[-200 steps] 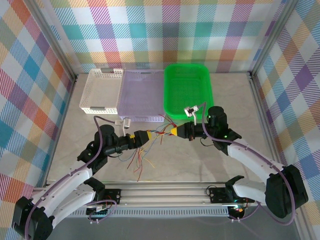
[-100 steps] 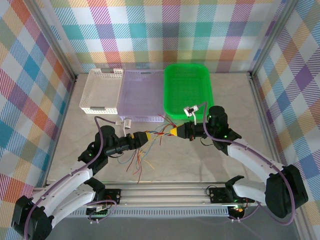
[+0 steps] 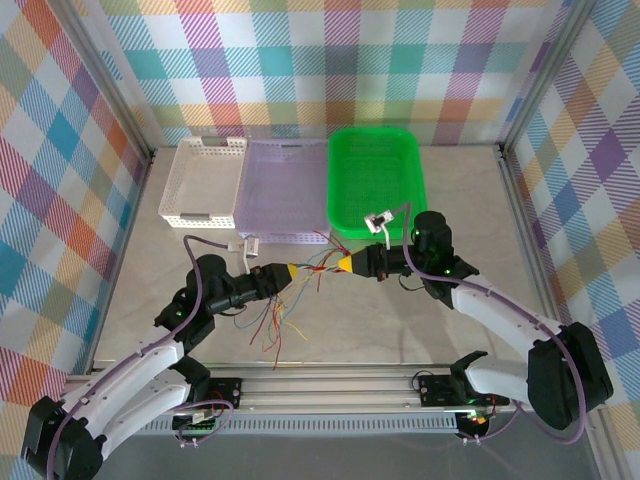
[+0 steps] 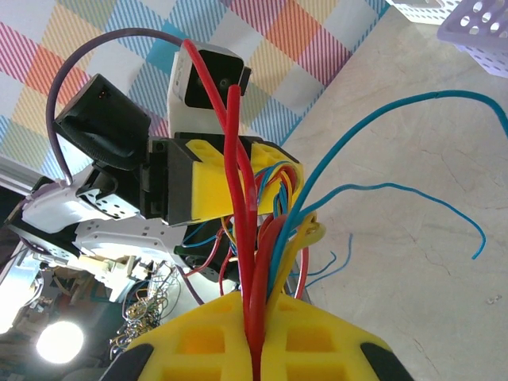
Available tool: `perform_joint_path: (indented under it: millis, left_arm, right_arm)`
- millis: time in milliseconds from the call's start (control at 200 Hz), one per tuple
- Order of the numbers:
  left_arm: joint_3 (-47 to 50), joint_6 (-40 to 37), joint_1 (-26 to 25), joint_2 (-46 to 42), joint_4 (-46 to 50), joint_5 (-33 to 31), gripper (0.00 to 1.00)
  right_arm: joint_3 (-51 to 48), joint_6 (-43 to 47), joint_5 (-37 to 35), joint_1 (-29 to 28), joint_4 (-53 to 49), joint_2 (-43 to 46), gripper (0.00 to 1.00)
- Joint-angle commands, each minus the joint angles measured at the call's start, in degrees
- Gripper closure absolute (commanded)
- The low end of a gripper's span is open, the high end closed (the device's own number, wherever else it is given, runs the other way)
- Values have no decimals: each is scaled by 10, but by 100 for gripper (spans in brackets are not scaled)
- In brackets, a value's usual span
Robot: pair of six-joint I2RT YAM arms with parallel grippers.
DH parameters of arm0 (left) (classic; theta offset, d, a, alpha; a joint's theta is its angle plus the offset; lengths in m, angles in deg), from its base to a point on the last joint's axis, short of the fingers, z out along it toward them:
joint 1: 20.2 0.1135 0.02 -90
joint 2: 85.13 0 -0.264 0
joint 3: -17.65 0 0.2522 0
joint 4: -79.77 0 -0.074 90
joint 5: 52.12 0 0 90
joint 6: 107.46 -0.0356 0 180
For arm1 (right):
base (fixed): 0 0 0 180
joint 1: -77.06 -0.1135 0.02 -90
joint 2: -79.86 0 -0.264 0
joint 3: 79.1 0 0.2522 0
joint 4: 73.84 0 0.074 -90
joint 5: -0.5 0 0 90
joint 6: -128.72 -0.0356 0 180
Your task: Untangle the cables
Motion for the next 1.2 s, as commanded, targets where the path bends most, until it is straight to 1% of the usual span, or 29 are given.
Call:
perform_joint_path:
  millis: [0, 85, 265, 325, 420, 570, 745, 815, 865, 945, 1005, 1075, 1195]
  left_arm:
    - [6, 4, -8, -8, -32, 0, 61]
    - [6, 4, -8, -8, -34, 0, 66]
    - [5, 7, -9, -13, -31, -5, 83]
    - [3, 7, -10, -14, -29, -7, 87]
    - [0, 8, -10, -15, -27, -9, 100]
    - [-6, 9, -12, -18, -18, -17, 100]
    - [-9, 21, -17, -31, 0, -53, 100]
    - [-12, 31, -19, -32, 5, -69, 100]
    - [-12, 41, -21, -30, 7, -82, 100]
    - [-13, 59, -27, -29, 10, -106, 100]
    - [-13, 72, -31, -25, 8, -124, 100]
    - [-14, 87, -37, -23, 15, -154, 100]
    - [-12, 105, -49, -3, -14, -170, 100]
  right_arm:
    - [6, -1, 20, -8, 31, -2, 100]
    - [6, -1, 21, -8, 33, -3, 100]
    - [4, 1, 20, -9, 29, -8, 100]
    - [4, 3, 19, -10, 26, -10, 100]
    - [8, 11, 16, -10, 9, -15, 100]
    - [11, 21, 6, -10, -9, -18, 100]
    - [24, 47, -35, -9, -74, -16, 100]
    - [25, 54, -52, -10, -91, -8, 84]
    - [24, 57, -62, -10, -99, 0, 78]
    - [22, 60, -77, -10, -109, 18, 64]
    - [18, 64, -93, -10, -115, 37, 58]
    - [14, 67, -126, -10, -130, 62, 48]
    - [6, 60, -171, -10, -141, 103, 41]
